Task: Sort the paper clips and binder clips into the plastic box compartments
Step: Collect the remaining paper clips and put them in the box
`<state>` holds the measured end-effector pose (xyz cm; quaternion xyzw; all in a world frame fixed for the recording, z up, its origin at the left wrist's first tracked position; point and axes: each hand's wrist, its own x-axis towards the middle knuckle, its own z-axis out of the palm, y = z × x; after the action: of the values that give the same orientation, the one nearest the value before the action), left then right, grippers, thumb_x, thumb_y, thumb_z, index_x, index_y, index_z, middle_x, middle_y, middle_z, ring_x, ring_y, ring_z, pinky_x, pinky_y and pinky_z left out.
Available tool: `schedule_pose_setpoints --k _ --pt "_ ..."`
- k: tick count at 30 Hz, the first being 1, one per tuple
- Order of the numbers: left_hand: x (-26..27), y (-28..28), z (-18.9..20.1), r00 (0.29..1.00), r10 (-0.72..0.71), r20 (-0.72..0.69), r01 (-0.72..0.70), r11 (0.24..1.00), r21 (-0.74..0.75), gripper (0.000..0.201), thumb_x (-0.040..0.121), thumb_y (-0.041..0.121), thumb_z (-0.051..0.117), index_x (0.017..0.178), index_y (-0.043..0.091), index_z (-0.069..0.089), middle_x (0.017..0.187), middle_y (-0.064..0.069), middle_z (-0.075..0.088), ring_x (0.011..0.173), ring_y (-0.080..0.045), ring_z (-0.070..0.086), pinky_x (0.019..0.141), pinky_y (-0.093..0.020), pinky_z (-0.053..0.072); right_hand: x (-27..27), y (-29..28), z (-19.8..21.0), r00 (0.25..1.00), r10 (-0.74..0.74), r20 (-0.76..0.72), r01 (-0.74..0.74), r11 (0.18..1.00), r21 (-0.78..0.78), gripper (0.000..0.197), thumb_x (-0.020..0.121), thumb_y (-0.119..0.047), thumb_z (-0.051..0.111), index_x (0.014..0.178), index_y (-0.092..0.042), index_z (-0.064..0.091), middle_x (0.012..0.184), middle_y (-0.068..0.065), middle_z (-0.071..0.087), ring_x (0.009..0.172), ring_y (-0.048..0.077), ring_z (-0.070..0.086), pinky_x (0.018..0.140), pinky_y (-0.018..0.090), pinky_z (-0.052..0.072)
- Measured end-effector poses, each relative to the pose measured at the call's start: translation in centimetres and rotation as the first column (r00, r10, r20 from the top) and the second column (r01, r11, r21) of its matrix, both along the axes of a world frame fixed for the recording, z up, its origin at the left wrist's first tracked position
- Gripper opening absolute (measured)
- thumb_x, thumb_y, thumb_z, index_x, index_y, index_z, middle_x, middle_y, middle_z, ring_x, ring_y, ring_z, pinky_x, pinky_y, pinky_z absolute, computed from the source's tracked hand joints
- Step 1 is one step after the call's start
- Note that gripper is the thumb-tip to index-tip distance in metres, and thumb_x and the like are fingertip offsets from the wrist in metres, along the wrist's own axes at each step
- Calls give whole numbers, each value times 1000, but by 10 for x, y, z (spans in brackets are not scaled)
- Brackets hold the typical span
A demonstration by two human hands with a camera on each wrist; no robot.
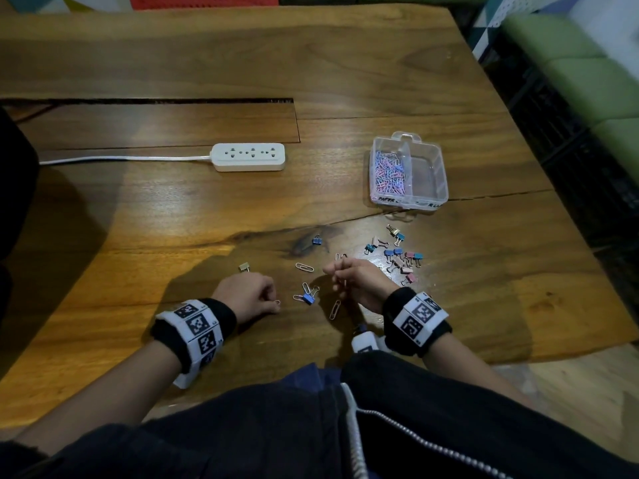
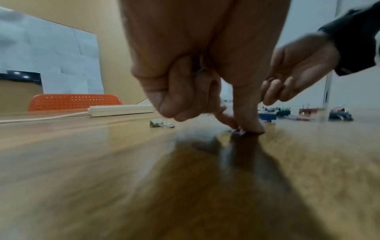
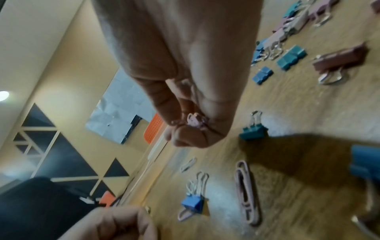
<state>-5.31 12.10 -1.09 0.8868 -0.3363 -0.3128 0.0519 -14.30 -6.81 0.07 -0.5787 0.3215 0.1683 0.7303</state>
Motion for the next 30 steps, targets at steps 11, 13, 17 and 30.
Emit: schedule_pose_setpoints --k 11,13,17,30 --pt "6 -15 -2 716 318 -621 -568 783 -254 30 91 7 41 61 13 44 59 -5 44 48 -13 44 40 -16 31 -1 29 -22 894 418 -162 -377 506 -776 26 77 -24 69 83 -18 44 94 2 46 87 15 42 74 24 34" --pt "9 -19 -1 388 288 -876 -814 552 -179 22 79 5 41 58 11 38 52 -6 41 32 -8 35 32 -8 21 -2 22 -18 907 394 -149 -350 505 -789 19 81 -17 64 83 -17 45 101 8 50 91 19 47 75 25 35" --pt "7 -30 1 260 244 -934 -849 520 -100 12 66 9 43 60 16 35 53 -1 38 30 -6 30 33 -5 19 -11 4 -9 869 458 -185 -397 425 -814 20 81 -14 63 99 -11 56 112 11 52 107 25 49 90 31 39" --pt "-9 -48 0 947 -285 150 287 958 7 27 89 39 51 105 18 56 111 -2 57 101 -19 55 78 -29 44 -26 11 -13 672 646 -361 -574 147 -805 24 87 -21 56 104 -4 56 113 12 47 105 25 47 92 35 42"
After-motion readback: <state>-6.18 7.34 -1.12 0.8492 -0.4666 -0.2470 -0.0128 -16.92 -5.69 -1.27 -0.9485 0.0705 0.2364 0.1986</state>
